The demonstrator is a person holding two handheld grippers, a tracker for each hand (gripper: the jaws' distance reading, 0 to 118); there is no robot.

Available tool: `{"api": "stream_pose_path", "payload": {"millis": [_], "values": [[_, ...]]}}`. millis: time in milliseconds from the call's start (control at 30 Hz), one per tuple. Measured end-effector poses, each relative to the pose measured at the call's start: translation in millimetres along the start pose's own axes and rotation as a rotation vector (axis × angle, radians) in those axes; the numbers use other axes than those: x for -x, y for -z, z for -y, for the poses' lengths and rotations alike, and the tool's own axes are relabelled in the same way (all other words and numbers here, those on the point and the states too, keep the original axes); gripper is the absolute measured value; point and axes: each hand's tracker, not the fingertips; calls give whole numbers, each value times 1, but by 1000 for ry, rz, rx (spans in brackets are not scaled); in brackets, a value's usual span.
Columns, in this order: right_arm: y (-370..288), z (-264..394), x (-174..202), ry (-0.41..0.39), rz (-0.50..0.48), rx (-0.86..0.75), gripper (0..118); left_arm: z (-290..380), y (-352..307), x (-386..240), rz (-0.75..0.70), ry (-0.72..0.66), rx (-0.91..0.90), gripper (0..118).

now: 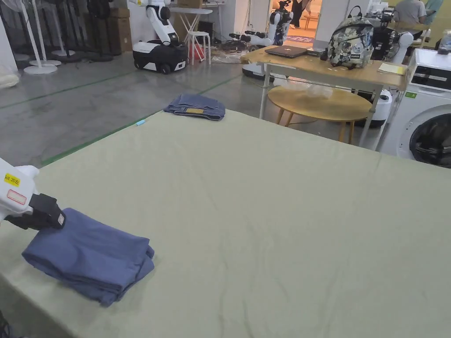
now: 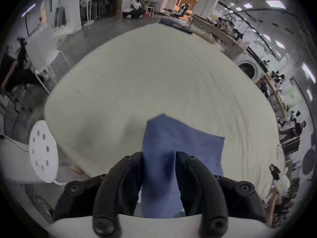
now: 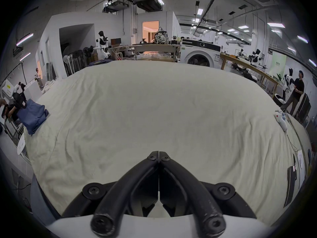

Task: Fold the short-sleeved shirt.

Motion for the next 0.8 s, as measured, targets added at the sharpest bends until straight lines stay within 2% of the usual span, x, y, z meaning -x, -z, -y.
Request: {"api": "stream_pose_path", "payload": {"millis": [133,300,400,433,533,567,667,800], "values": [[-15,-5,1,4,6,-18,0,2,-21,-9,-97,37,-157,35],[-18,-4,-3,22,16,-48,0,24,-16,-48,100,64,-242,35],[-16,-5,-6,27,26,-62,0,37,4,-70,174,75,-305,34],[-17,-5,-7,30,28,-65,0,38,10,-76,159,119,-340,32],[-18,-9,-14,42,40,-84,0,60,26,-133,235,166,-318,17],[-19,-10,-15,45,45,-91,0,68,31,-151,270,164,-306,17],[-14,-15,-26,54,62,-118,0,87,39,-212,262,293,-338,16],[-20,-22,-36,85,93,-158,0,115,41,-296,287,360,-426,14]]}}
